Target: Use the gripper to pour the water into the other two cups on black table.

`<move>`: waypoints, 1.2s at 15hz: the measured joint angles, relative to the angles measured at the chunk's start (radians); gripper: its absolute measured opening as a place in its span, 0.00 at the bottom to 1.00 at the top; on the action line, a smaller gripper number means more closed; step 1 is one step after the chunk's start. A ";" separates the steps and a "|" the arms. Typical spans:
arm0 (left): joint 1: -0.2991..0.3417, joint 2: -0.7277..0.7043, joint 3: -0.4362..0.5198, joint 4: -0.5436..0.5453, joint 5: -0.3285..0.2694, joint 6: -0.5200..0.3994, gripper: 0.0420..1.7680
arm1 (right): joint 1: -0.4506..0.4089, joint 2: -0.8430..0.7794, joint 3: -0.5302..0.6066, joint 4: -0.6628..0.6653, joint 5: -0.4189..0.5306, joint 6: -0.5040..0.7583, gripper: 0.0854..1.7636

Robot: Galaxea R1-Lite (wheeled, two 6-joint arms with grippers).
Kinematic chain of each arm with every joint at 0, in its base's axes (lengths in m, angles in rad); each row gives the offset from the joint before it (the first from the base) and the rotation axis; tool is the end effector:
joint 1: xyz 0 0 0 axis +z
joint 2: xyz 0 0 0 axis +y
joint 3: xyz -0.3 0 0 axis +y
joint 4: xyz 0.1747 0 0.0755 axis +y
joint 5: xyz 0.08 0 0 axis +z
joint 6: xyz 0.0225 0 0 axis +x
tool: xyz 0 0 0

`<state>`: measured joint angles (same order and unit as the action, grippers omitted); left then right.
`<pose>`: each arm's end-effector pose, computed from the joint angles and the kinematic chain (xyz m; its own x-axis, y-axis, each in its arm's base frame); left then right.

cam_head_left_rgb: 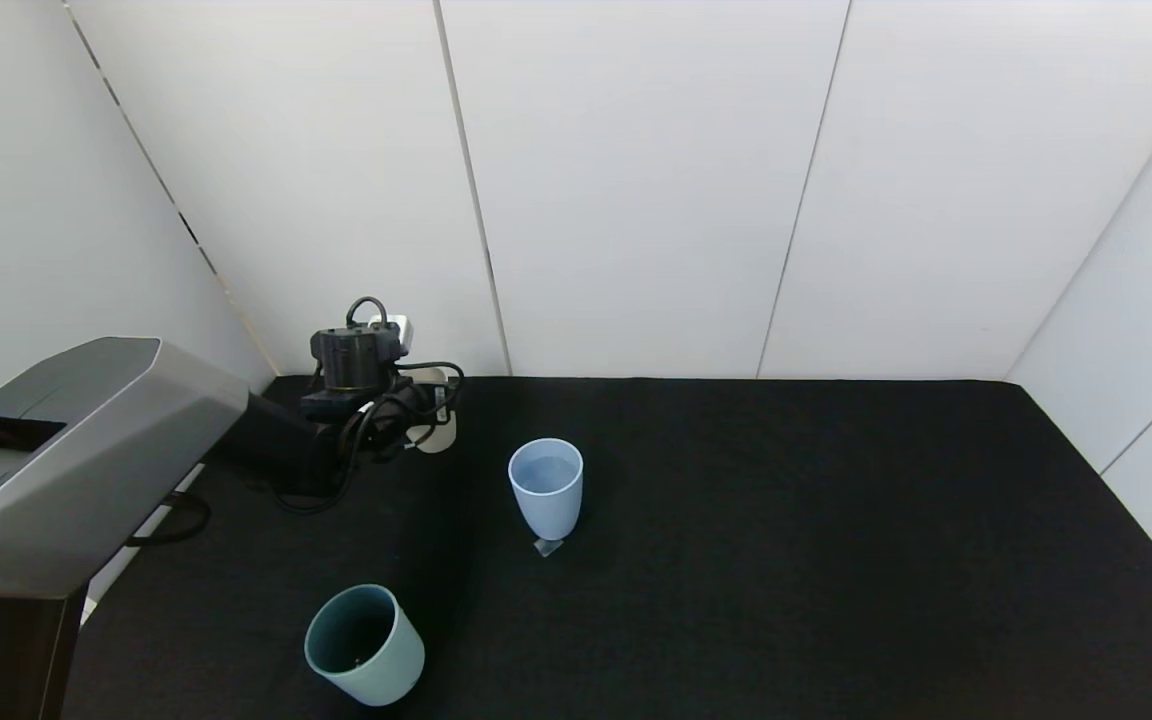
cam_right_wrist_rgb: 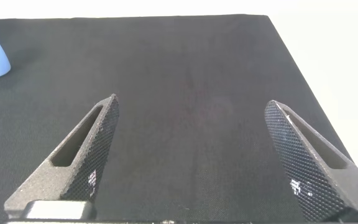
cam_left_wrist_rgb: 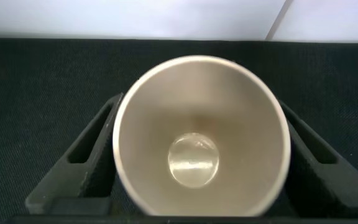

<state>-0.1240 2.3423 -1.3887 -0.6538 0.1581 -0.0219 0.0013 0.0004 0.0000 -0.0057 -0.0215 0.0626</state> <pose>0.4663 -0.0546 0.0861 0.9557 0.0395 -0.2916 -0.0335 0.9991 0.0256 -0.0228 -0.0005 0.0761 0.9998 -0.0202 0.0053 0.0198 0.9978 0.0627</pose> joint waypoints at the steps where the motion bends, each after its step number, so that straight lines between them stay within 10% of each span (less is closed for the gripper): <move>1: 0.000 -0.003 0.004 0.000 -0.003 0.000 0.87 | 0.000 0.000 0.000 0.000 0.000 0.000 0.97; 10: 0.006 -0.148 0.080 0.044 -0.026 -0.002 0.94 | 0.000 0.000 0.000 0.000 0.000 0.000 0.97; 18: -0.003 -0.457 0.348 0.035 -0.024 -0.005 0.96 | 0.000 0.000 0.000 0.000 0.000 0.000 0.97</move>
<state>-0.1270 1.8853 -1.0404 -0.6189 0.1345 -0.0272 0.0013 0.0004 0.0000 -0.0057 -0.0211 0.0626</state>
